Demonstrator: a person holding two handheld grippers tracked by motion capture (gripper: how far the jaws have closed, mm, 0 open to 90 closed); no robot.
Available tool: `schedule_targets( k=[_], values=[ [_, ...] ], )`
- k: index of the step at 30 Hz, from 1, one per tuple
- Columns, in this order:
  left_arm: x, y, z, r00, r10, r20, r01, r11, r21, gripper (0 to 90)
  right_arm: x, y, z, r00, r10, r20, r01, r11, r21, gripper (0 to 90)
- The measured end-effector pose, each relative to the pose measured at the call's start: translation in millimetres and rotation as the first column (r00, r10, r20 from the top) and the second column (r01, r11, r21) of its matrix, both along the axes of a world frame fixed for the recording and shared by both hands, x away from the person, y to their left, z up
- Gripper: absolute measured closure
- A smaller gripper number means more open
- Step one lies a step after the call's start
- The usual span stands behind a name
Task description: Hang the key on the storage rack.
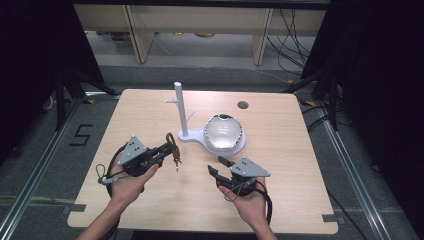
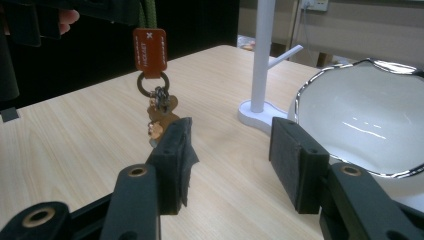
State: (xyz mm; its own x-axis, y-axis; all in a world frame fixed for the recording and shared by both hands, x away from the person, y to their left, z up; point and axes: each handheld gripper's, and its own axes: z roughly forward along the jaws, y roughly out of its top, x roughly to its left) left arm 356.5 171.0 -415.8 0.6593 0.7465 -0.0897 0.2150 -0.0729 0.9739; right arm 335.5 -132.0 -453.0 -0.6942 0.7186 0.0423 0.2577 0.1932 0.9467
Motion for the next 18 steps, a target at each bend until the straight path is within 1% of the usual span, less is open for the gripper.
schedule_targets(
  k=[1,2,4,5,6,7,8,9,10,11,12,13,16,17,18],
  values=[
    [-0.1,0.6,0.2,1.0,0.004,-0.002,-0.004,1.0,-0.004,83.5,-0.2,0.0,-0.5,1.0,-0.002,0.006,0.002,1.0,0.005,52.5],
    [0.3,1.6,0.6,1.0,0.007,0.003,-0.007,1.0,-0.001,83.6,1.2,-1.6,-0.8,0.9998,0.009,0.019,-0.009,1.0,-0.004,52.5],
    [0.9,3.8,1.4,0.9999,0.01,0.006,-0.01,1.0,0.002,83.6,0.2,-3.1,-1.1,0.9999,0.004,0.014,-0.004,1.0,-0.001,52.4],
    [1.3,4.8,1.6,0.9999,0.013,0.008,-0.013,0.9999,0.002,83.6,-1.1,-4.6,-1.4,1.0,-0.002,0.002,0.002,1.0,0.001,52.3],
    [1.3,6.4,2.5,0.9998,0.017,0.007,-0.017,0.9998,0.011,83.6,-1.1,-4.6,-1.4,1.0,-0.002,0.002,0.002,1.0,0.001,52.3],
    [1.7,7.5,2.9,0.9997,0.022,0.009,-0.022,0.9997,0.01,83.6,-0.5,-7.5,-1.7,0.9998,-0.008,0.02,0.008,0.9999,-0.008,52.2],
    [2.5,8.6,3.0,0.9997,0.023,0.013,-0.023,0.9997,0.007,83.6,-0.5,-7.5,-1.7,0.9998,-0.008,0.02,0.008,0.9999,-0.008,52.2],
    [3.2,10.8,3.8,0.9995,0.027,0.014,-0.027,0.9996,0.01,83.6,-1.6,-8.4,-2.6,1.0,-0.005,0.002,0.005,1.0,0.005,51.9],
    [3.2,10.8,3.8,0.9995,0.027,0.014,-0.027,0.9996,0.01,83.6,-1.6,-10.5,-2.2,0.9997,-0.015,0.022,0.015,0.9998,-0.014,51.9],
    [3.6,11.9,4.1,0.9994,0.03,0.016,-0.03,0.9994,0.015,83.6,-1.6,-10.5,-2.2,0.9997,-0.015,0.022,0.015,0.9998,-0.014,51.9],
    [4.5,13.1,4.3,0.9993,0.034,0.018,-0.034,0.9994,0.012,83.6,-2.4,-11.9,-3.1,0.9999,-0.011,0.008,0.011,0.9999,0.002,51.8],
    [5.0,13.8,4.3,0.9991,0.037,0.019,-0.037,0.9992,0.011,83.6,-2.3,-12.4,-3.5,0.9999,-0.009,0.008,0.009,0.9999,0.007,51.7],
    [5.9,14.9,4.3,0.9991,0.038,0.021,-0.039,0.9992,0.012,83.6,-3.0,-15.2,-3.6,1.0,-0.007,-0.001,0.007,1.0,0.003,51.7],
    [6.5,15.5,4.3,0.9991,0.036,0.022,-0.037,0.9993,0.012,83.6,-4.3,-17.2,-4.2,0.9996,-0.026,-0.007,0.026,0.9996,0.014,51.6],
    [7.1,15.6,4.3,0.9992,0.032,0.022,-0.032,0.9995,0.006,83.6,-4.3,-17.2,-4.2,0.9996,-0.026,-0.007,0.026,0.9996,0.014,51.6]
  ],
)
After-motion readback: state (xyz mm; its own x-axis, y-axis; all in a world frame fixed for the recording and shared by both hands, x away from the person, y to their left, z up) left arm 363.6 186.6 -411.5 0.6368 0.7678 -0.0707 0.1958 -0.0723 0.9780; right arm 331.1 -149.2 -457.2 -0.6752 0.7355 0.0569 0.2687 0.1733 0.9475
